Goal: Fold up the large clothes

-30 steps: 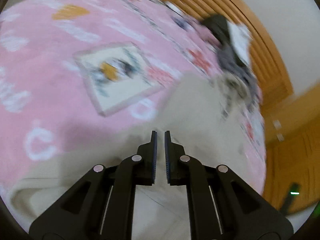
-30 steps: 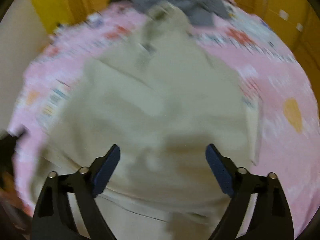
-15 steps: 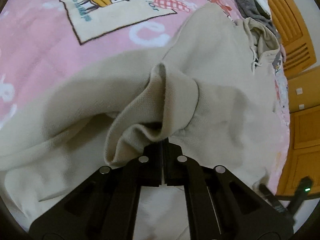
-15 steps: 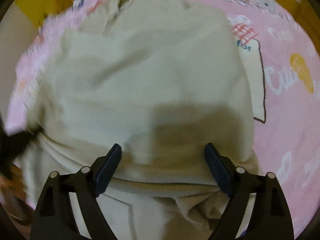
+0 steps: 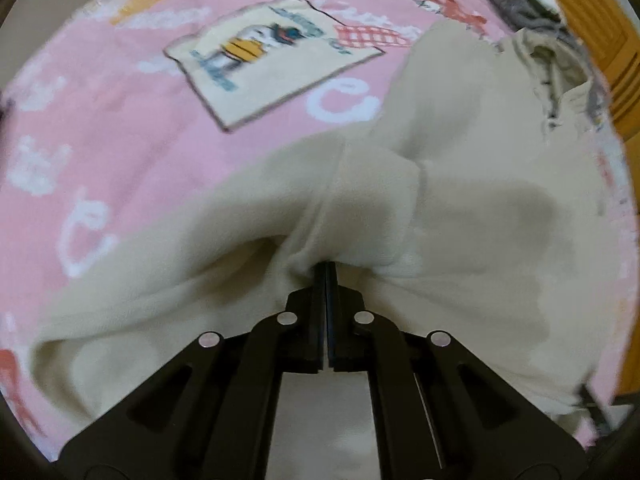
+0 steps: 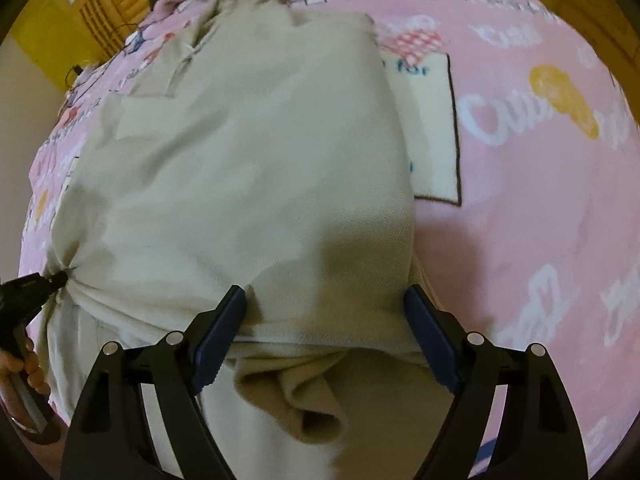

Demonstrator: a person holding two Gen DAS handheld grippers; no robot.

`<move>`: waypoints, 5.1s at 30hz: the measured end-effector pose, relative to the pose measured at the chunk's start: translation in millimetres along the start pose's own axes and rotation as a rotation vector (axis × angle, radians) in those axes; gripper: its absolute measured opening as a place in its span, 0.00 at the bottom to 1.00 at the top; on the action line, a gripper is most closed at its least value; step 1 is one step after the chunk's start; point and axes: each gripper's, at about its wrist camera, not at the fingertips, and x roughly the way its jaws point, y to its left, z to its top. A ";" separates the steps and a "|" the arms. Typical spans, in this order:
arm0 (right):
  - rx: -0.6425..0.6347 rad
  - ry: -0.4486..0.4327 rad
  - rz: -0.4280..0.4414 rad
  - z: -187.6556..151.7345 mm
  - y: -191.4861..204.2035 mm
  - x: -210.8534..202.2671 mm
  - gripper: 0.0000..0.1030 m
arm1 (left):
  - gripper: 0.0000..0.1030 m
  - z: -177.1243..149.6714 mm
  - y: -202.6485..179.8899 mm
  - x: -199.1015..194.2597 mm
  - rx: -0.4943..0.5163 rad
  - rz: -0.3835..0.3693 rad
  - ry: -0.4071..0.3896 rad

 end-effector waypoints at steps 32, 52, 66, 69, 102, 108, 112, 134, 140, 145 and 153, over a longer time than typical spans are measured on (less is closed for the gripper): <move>0.035 0.045 0.039 211.3 -3.7 -23.4 0.80 | 0.03 146.0 -81.8 -81.0 0.255 -0.122 0.286; 0.373 0.075 0.266 532.1 22.8 158.1 0.83 | 0.94 400.6 -265.9 111.0 -0.138 -0.521 0.422; -0.111 0.218 0.096 578.4 146.6 215.2 0.21 | 0.94 288.6 -266.2 175.5 -0.408 -0.646 0.638; -0.237 0.142 0.084 557.4 168.9 181.2 0.18 | 0.94 273.5 -242.4 152.1 -0.384 -0.639 0.622; -0.690 -0.346 -0.091 126.4 200.4 -49.9 0.15 | 0.94 33.8 -77.6 -34.4 -0.250 -1.212 0.175; -0.551 -0.271 -0.018 97.5 167.0 -30.3 0.16 | 0.94 -28.7 -68.6 38.7 -0.427 -1.157 0.271; -0.505 -0.152 0.020 88.4 140.4 -15.7 0.35 | 0.94 -42.9 -80.3 60.4 -0.383 -1.060 0.299; -0.034 0.067 0.154 128.7 136.4 20.0 0.45 | 0.92 -50.7 -81.8 63.5 -0.265 -1.054 0.271; 0.010 0.054 0.128 127.6 122.0 14.5 0.65 | 0.92 -51.9 -83.0 64.2 -0.255 -1.046 0.268; -0.015 0.086 0.145 126.1 132.0 27.7 0.65 | 0.92 -51.9 -89.9 61.8 -0.241 -1.036 0.263; -0.061 0.029 0.198 134.3 143.6 25.3 0.12 | 0.92 -50.6 -91.1 58.2 -0.227 -1.022 0.268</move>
